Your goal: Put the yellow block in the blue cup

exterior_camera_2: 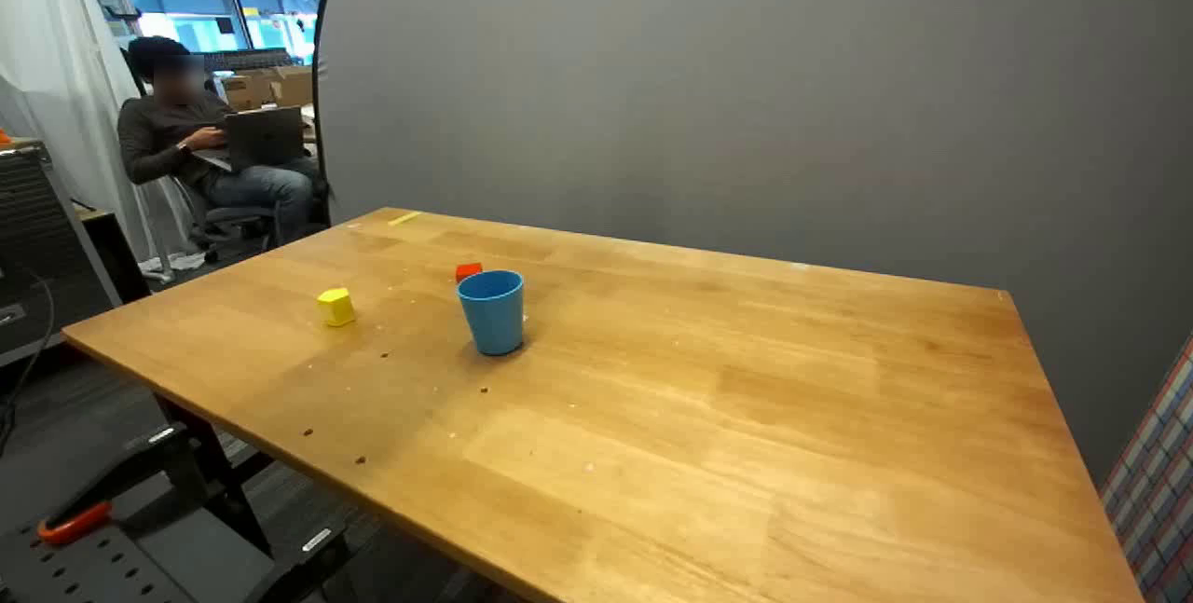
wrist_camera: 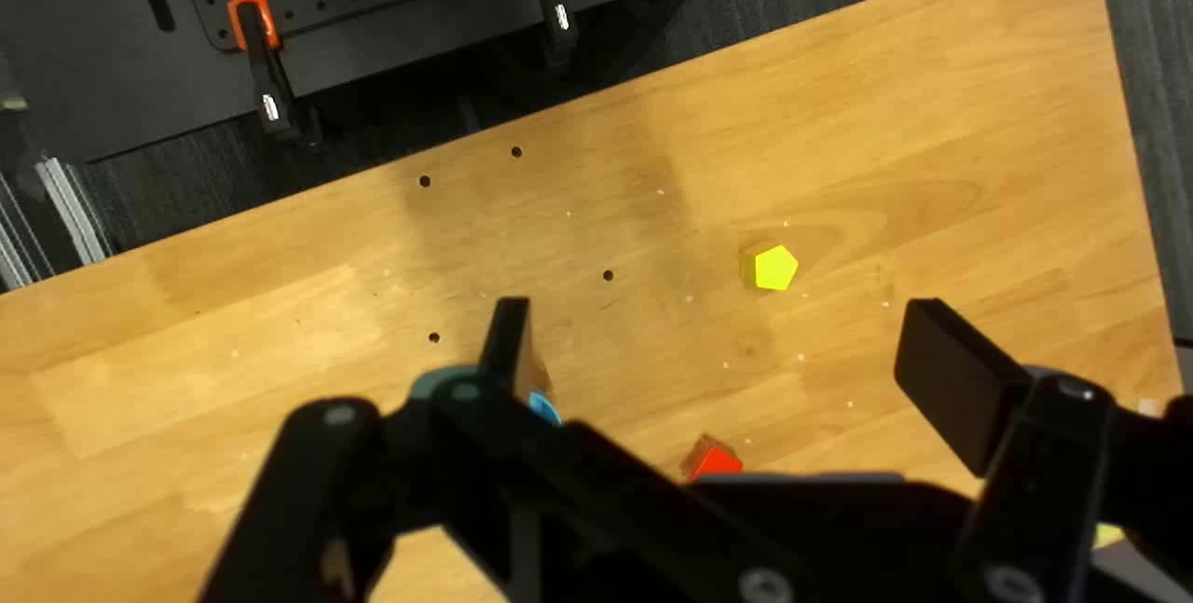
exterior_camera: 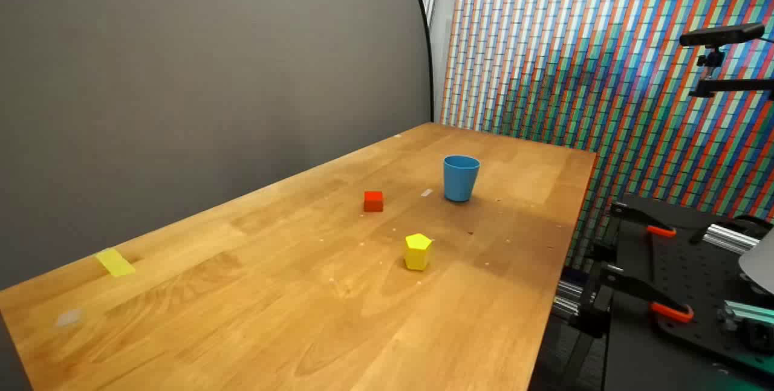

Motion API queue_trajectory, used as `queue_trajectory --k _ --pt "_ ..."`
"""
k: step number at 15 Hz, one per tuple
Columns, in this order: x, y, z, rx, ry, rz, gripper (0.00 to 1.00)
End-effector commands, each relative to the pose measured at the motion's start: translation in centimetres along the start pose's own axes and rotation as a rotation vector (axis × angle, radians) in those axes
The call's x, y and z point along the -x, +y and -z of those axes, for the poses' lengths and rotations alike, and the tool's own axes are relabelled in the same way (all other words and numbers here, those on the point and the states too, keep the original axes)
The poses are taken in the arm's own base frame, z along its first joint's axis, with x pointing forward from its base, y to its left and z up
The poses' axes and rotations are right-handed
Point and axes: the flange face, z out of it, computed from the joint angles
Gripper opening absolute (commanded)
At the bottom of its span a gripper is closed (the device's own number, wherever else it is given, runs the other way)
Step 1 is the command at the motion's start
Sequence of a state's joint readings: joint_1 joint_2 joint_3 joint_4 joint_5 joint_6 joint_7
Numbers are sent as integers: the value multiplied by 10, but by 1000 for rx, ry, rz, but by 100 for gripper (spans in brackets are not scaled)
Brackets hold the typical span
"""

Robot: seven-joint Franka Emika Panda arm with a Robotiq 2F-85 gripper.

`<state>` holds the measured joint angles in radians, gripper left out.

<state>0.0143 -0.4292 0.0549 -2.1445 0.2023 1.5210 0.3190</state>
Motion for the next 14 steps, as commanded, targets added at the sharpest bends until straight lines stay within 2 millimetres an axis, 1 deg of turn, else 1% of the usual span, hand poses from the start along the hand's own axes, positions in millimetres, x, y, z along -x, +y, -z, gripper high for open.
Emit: queue_trajectory --k 1,4,9,10,11,13,14 --pt "0 0 2 0 2 1 100" --pt "1 -1 7 -4 12 3 100" --pt "1 0 7 0 9 5 100" --pt "-5 -8 1 4 26 -9 100" --pt "-12 -18 -9 16 28 -15 100" --pt "-27 -53 -44 56 58 -14 100" --pt "-34 -71 -65 74 71 3 100"
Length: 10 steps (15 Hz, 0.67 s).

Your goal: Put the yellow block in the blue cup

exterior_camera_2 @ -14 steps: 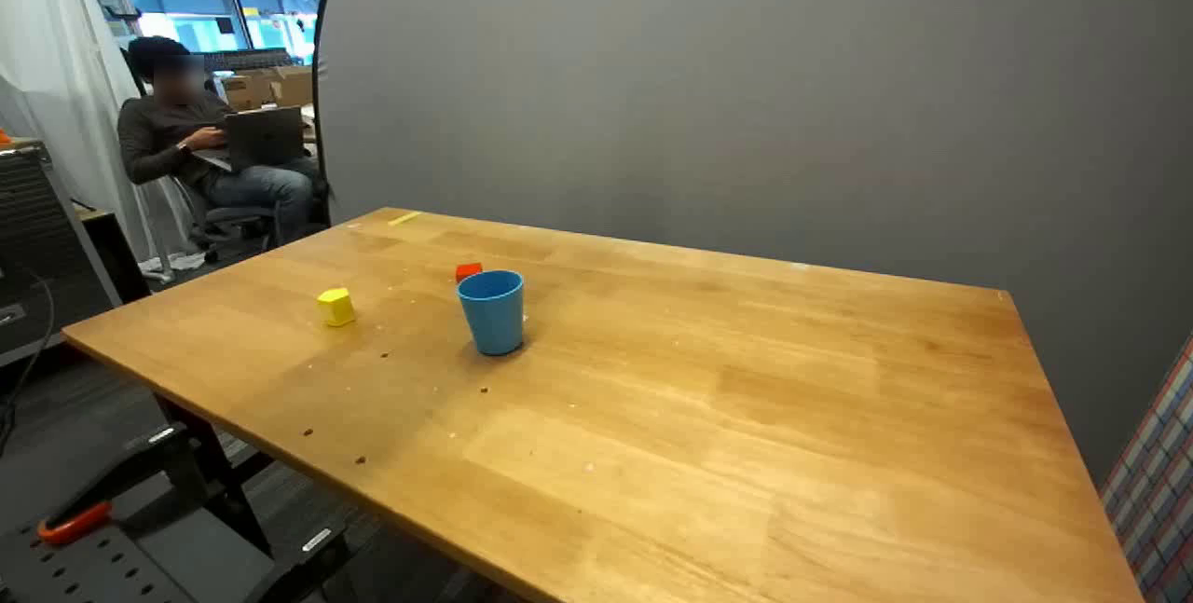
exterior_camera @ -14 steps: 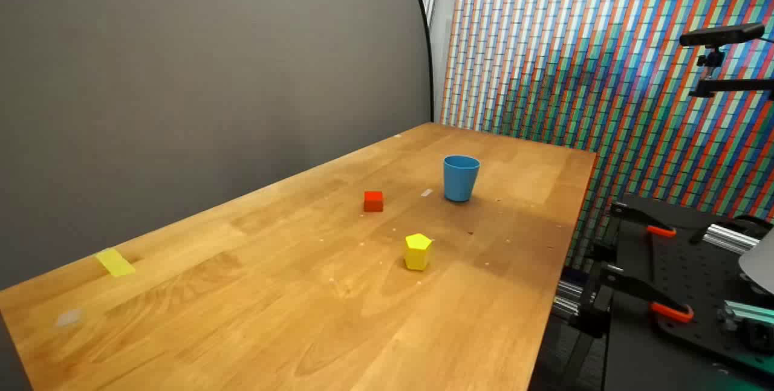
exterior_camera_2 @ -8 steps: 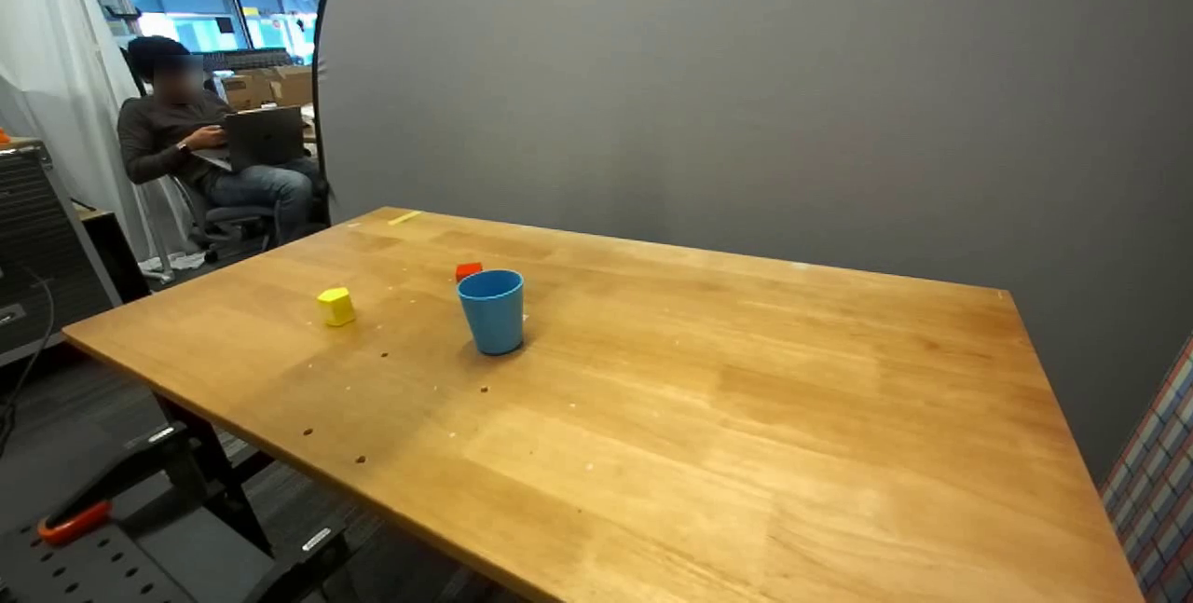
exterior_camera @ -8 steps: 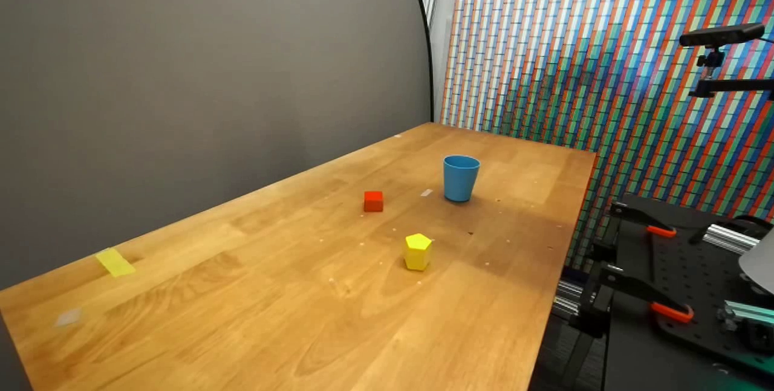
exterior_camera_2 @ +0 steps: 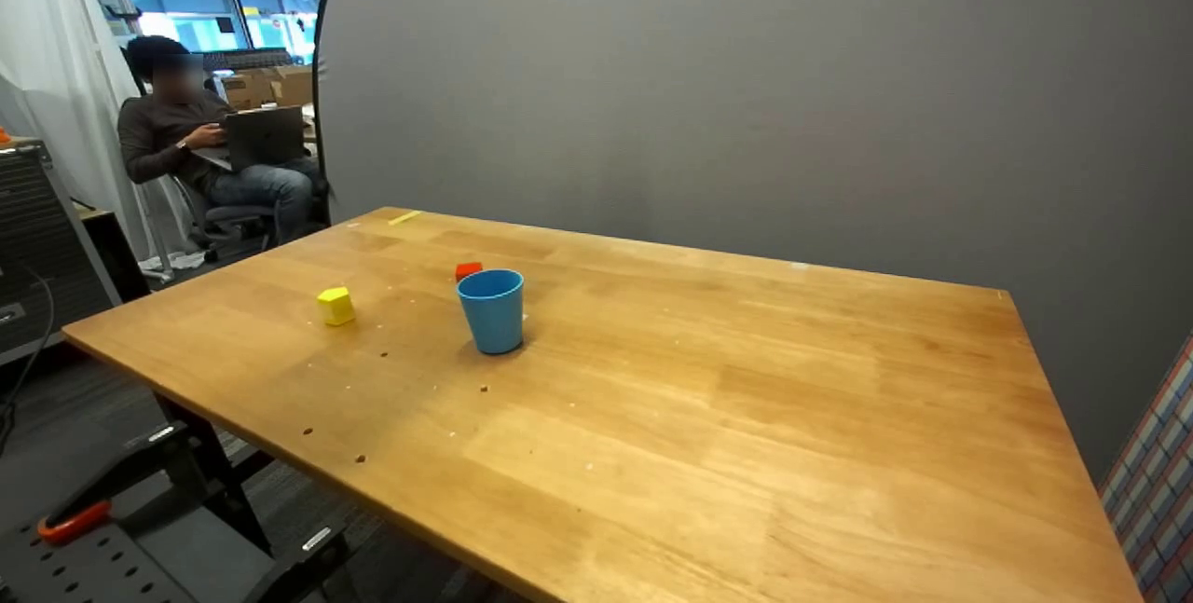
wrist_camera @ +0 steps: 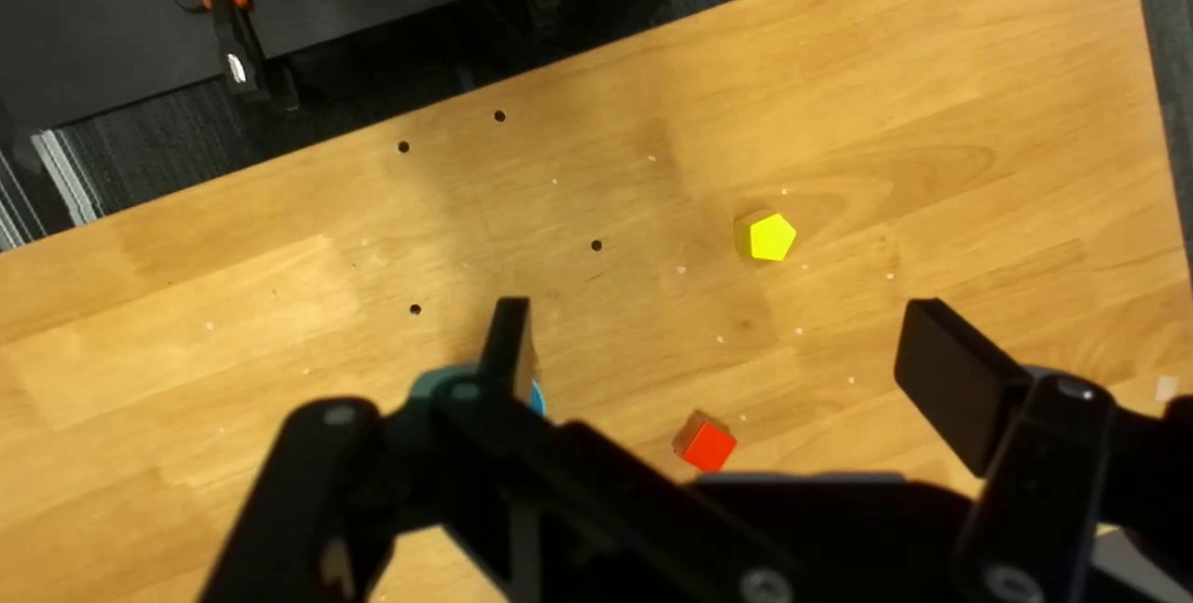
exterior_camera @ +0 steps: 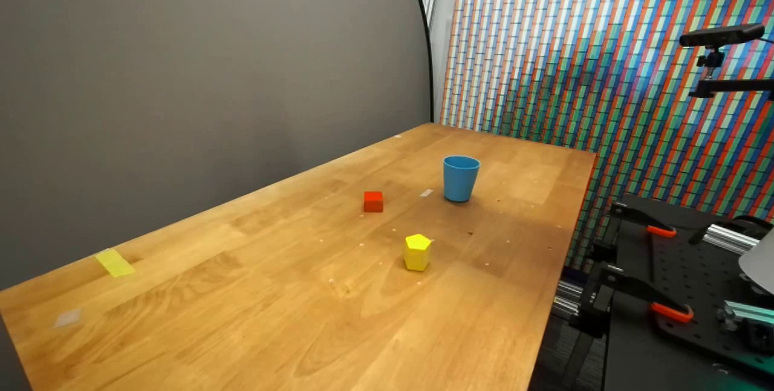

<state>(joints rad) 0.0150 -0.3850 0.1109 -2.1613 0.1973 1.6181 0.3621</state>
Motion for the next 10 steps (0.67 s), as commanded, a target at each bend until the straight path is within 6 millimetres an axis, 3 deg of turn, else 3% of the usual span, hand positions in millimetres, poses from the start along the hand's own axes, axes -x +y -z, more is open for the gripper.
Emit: queue_trajectory --k 1,3,5,10 --pt "-22 -64 -62 66 31 23 100" --pt "-31 -95 -102 93 42 45 100" --pt "-41 -114 -146 118 47 46 100" --pt "-65 -120 -233 137 88 29 100"
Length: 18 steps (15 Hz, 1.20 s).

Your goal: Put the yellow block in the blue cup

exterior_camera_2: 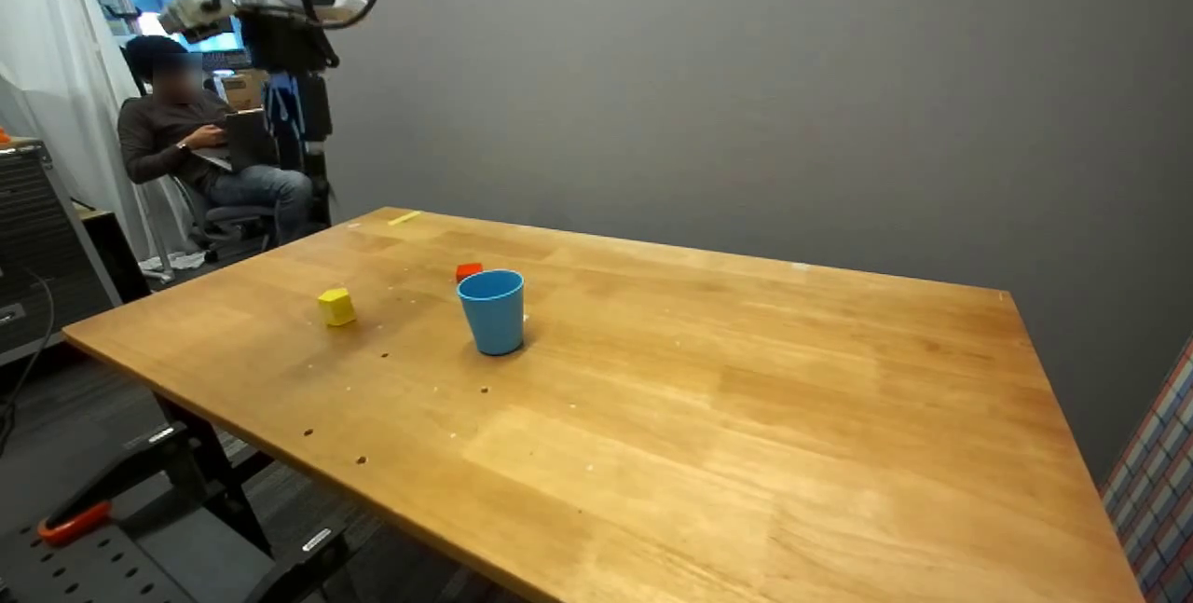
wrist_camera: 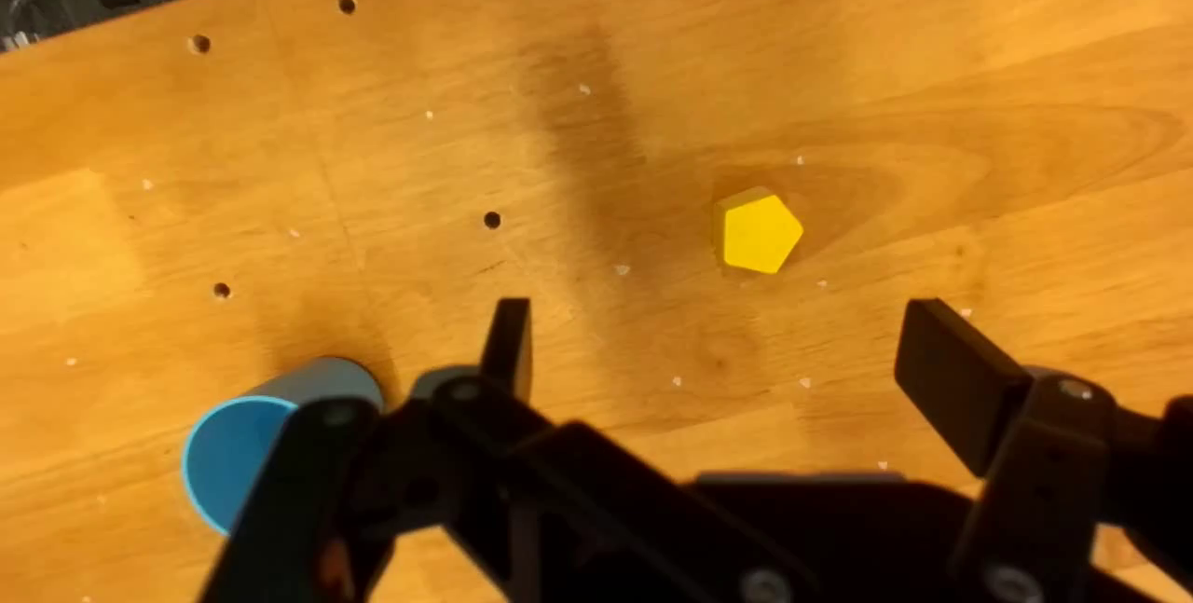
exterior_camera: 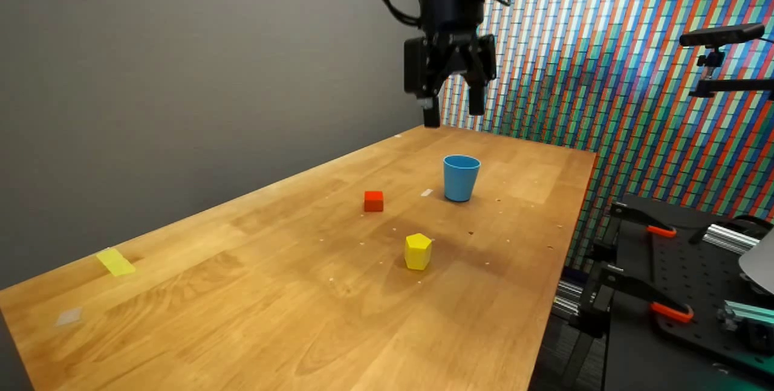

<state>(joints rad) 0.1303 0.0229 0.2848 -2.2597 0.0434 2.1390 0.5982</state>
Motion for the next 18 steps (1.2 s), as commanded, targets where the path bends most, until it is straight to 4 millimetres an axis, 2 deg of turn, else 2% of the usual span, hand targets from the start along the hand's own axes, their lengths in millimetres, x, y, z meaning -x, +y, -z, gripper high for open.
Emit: queue_trajectory --k 1,5,10,14,18 --pt "-13 -6 -43 -13 17 -38 100" --pt "-8 -20 -95 -21 -5 -5 100" --pt "16 -49 -148 -7 -40 72 100" --pt "24 -69 -169 -11 0 144 100" --pt "24 -73 -177 -12 108 222 100"
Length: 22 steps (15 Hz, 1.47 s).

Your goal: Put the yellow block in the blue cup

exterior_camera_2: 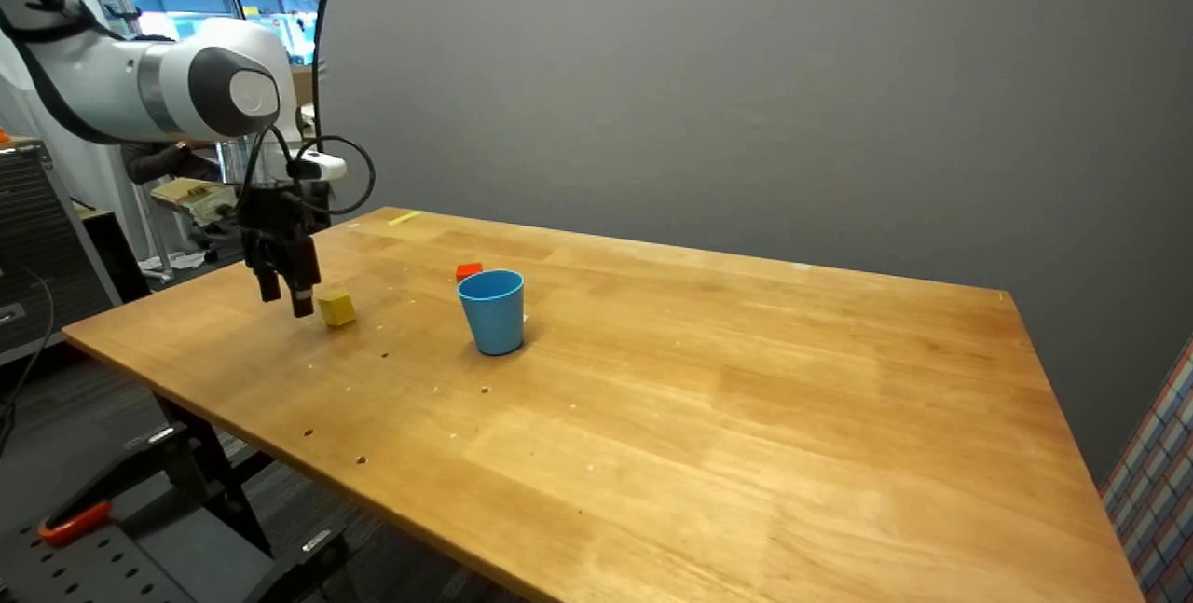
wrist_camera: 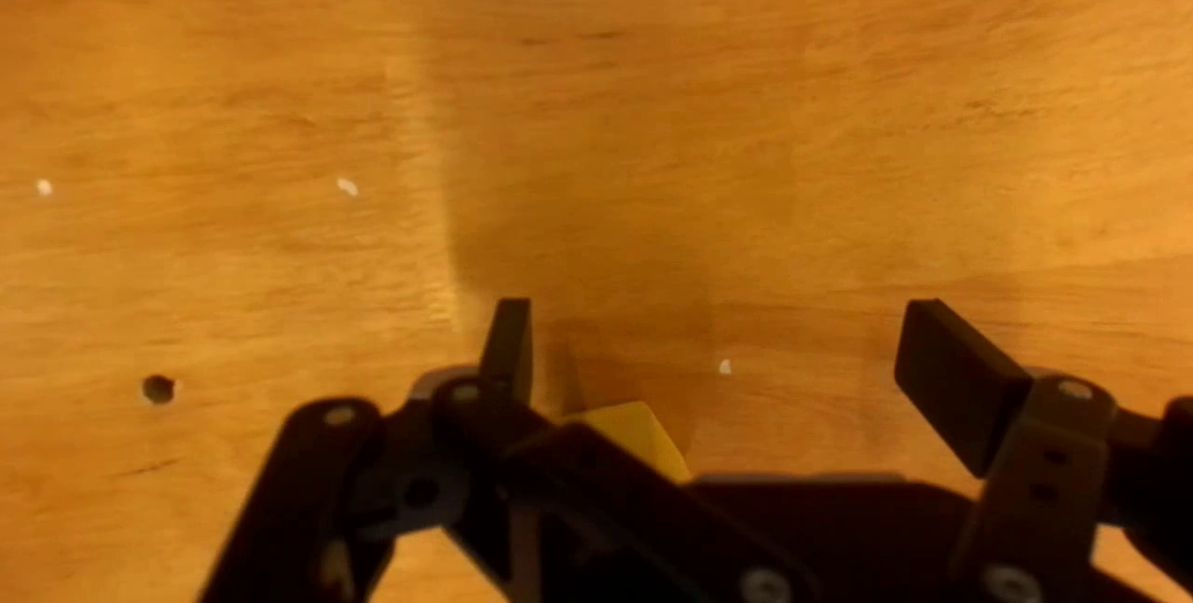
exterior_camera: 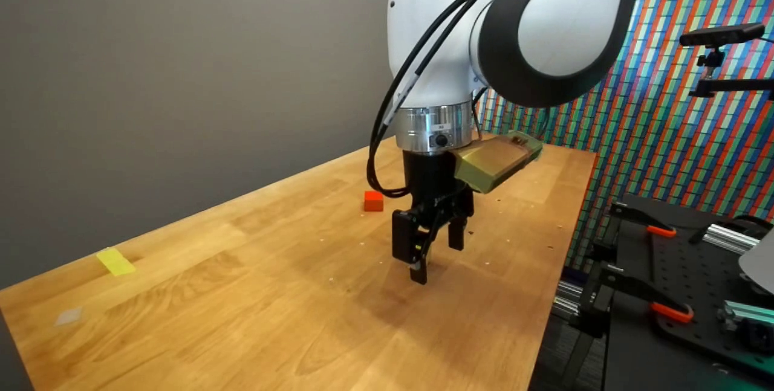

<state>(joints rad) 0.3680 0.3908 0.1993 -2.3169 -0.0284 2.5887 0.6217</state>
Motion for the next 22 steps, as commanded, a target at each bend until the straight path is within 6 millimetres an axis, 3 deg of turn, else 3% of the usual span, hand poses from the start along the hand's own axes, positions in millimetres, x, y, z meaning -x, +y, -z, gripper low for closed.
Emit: queue_trajectory --k 1,7,8,9,10,15,17,22 --pt "-4 0 -3 14 110 74 100" --pt "-10 7 -11 53 212 182 100" --pt "-10 8 -13 58 217 197 75" --pt "-11 9 -14 64 232 211 75" --pt "-10 9 -13 66 243 226 68" --pt "-13 12 -10 96 265 251 27" --pt "-16 17 1 103 264 226 22" --pt "-45 57 85 99 409 31 22"
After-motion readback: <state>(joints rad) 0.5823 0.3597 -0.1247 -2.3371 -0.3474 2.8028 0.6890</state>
